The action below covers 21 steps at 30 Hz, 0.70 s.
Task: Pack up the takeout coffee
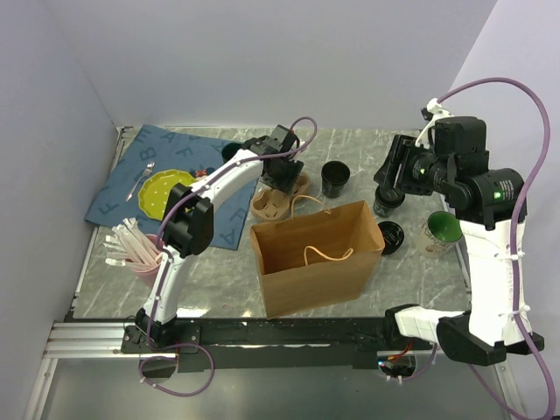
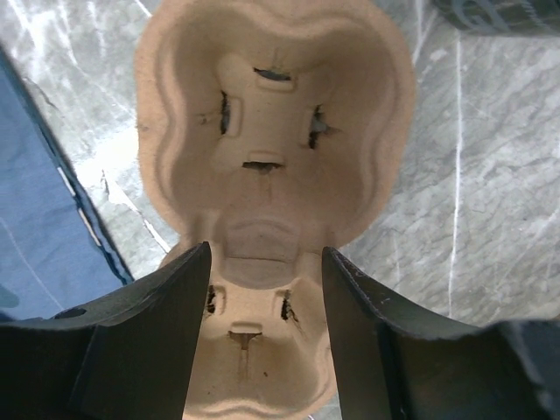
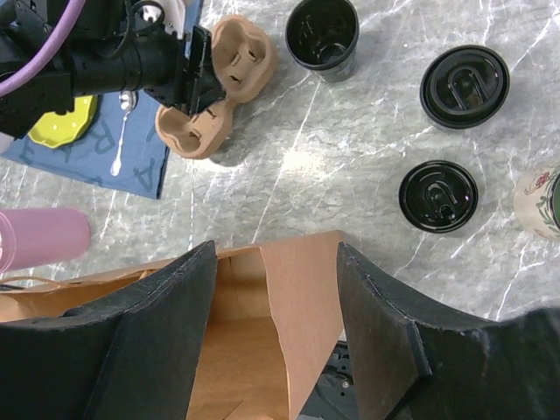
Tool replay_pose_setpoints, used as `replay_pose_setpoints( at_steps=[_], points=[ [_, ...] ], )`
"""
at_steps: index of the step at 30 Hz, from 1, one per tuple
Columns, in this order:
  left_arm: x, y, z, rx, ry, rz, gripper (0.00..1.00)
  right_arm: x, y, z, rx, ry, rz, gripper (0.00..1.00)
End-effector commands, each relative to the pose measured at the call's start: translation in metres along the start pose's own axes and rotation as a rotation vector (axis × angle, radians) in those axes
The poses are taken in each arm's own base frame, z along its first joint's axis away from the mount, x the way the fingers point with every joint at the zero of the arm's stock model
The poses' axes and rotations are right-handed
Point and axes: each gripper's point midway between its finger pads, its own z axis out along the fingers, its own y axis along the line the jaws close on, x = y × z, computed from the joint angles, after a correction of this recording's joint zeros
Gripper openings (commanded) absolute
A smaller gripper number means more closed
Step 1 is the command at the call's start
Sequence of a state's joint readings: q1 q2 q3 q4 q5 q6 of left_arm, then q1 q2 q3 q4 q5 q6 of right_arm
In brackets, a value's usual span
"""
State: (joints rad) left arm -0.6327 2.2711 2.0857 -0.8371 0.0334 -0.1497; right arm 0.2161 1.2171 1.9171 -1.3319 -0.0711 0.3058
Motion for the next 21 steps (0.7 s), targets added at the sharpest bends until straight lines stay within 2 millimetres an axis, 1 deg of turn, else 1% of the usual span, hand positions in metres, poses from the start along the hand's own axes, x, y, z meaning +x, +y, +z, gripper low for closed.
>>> replay_pose_setpoints(
  at_steps=[1,2,5,10,14,17,18,21],
  points=[
    [-0.006,0.003,0.001,-0.027,-0.015,0.02,0.59,-0.015,0.006,-0.006,-0.02,-0.048,-0.027,0.65],
    [-0.004,0.004,0.004,-0.028,-0.003,0.018,0.58,-0.015,0.007,-0.005,-0.022,-0.046,-0.029,0.65],
    [-0.005,0.004,0.006,-0.028,-0.003,0.02,0.58,-0.019,0.008,-0.003,-0.023,-0.047,-0.033,0.65],
    [-0.006,0.003,0.005,-0.017,-0.006,0.013,0.55,-0.023,0.01,0.003,-0.03,-0.04,-0.035,0.65],
    [-0.005,0.002,0.006,-0.003,-0.006,0.007,0.51,-0.023,0.012,0.006,-0.037,-0.036,-0.03,0.65],
    [-0.006,0.001,0.005,0.006,-0.005,0.003,0.45,-0.021,0.012,0.008,-0.039,-0.033,-0.029,0.65],
    [-0.006,0.002,0.004,0.007,-0.006,0.002,0.4,-0.022,0.012,0.009,-0.039,-0.028,-0.027,0.65],
    [-0.014,-0.003,-0.004,0.029,-0.028,-0.009,0.33,-0.022,0.013,0.008,-0.041,-0.029,-0.032,0.65]
  ],
)
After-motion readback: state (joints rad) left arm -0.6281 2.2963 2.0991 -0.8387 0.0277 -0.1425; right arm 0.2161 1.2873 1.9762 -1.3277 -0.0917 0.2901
